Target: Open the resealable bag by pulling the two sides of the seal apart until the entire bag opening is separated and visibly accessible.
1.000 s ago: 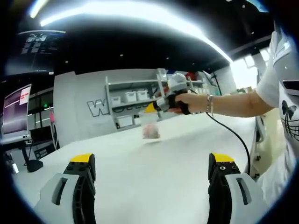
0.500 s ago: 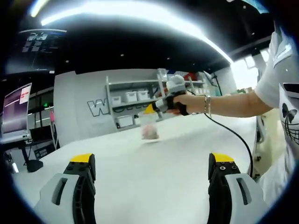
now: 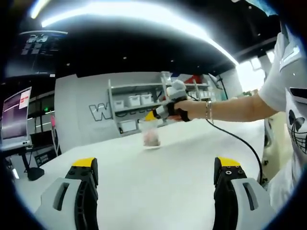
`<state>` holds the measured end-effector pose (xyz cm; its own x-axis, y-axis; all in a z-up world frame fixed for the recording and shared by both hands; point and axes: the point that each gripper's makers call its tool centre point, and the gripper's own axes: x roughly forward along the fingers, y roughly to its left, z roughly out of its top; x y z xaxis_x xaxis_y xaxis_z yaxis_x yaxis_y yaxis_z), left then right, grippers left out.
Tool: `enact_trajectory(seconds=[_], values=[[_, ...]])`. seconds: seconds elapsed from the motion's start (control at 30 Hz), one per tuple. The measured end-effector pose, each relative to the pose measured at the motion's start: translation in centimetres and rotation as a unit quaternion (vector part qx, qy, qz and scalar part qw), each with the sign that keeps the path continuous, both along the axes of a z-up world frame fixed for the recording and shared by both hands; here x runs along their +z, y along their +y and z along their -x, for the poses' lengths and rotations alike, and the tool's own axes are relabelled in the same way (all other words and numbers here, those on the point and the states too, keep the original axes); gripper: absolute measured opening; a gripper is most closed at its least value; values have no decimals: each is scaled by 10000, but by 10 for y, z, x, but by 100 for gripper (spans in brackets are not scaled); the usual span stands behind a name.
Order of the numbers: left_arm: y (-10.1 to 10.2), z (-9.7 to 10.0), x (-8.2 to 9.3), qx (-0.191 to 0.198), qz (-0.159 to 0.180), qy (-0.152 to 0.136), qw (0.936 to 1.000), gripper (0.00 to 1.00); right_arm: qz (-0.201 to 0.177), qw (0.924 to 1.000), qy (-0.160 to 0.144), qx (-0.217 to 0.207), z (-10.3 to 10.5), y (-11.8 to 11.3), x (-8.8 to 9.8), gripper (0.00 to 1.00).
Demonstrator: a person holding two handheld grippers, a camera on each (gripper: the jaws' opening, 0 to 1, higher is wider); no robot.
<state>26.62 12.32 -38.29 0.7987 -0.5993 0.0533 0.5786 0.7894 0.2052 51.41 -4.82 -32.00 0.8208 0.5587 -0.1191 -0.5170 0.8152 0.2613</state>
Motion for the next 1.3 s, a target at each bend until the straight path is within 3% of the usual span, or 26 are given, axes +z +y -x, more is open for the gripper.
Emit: enact_trajectory(seconds=[1.3], values=[[-2,-10,-11,-38,53,144,9999,100,356,9990,151,-232,-54,-6,-3,0]])
